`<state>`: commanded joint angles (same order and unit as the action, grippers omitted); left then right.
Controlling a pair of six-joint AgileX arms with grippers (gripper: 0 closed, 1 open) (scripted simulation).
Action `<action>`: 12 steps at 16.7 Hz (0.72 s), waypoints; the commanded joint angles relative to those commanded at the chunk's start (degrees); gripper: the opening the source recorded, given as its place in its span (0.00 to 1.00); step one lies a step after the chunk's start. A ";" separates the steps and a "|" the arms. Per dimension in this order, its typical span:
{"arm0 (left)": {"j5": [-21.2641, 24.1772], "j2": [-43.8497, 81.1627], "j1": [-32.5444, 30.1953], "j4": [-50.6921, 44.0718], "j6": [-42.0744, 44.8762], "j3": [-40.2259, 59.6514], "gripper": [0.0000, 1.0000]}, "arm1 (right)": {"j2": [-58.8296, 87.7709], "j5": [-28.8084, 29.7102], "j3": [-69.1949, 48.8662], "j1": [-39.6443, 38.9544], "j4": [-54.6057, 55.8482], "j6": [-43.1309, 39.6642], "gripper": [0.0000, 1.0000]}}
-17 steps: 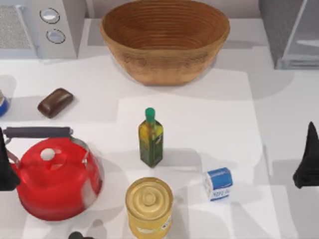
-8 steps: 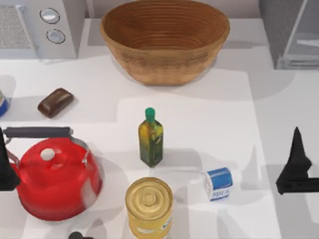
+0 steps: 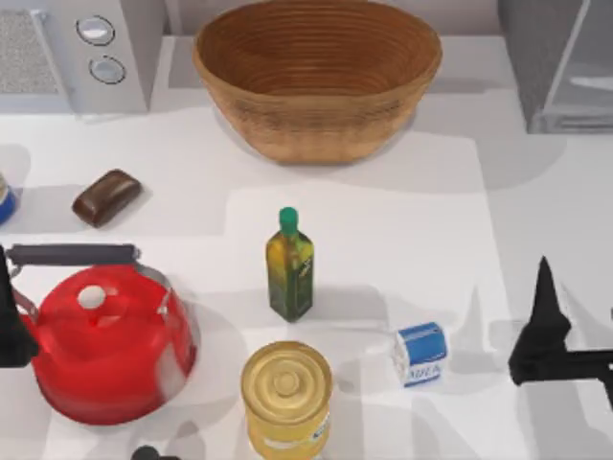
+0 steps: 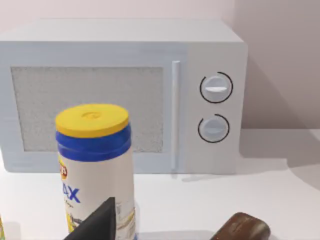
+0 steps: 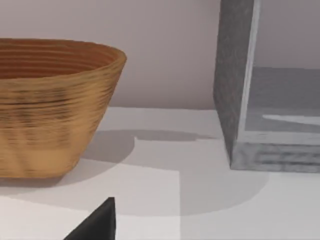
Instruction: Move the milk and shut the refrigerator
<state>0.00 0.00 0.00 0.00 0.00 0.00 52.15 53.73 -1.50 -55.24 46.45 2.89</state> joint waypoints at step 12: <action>0.00 0.00 0.00 0.00 0.00 0.00 1.00 | 43.82 0.92 -5.40 -11.58 27.66 10.87 1.00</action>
<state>0.00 0.00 0.00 0.00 0.00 0.00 95.97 54.65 -6.91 -66.82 74.11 13.76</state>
